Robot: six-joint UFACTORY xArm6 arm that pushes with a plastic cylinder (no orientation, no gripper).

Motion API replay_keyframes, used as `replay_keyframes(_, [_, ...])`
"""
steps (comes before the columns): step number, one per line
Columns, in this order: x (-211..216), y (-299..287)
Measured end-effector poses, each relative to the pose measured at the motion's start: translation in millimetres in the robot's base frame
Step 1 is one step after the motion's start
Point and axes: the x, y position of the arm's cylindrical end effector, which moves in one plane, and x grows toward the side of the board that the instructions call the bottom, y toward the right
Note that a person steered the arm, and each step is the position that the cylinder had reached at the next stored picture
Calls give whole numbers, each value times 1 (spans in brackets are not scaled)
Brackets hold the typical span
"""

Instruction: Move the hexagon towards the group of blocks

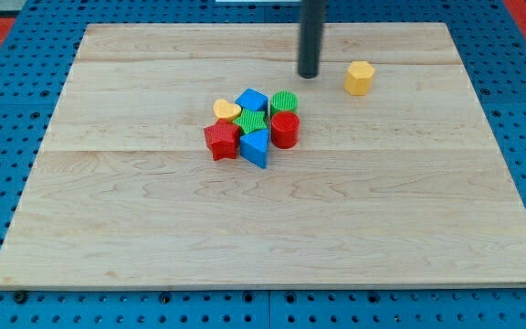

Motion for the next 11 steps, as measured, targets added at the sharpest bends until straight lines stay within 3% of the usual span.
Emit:
replay_keyframes(1, [0,47])
replay_keyframes(2, [3,54])
replay_keyframes(3, [-45,63])
replay_keyframes(4, [-4,112])
replay_keyframes(5, [-1,122])
replay_keyframes(8, [42,34])
replay_keyframes(9, [50,27])
replay_keyframes(11, [52,69])
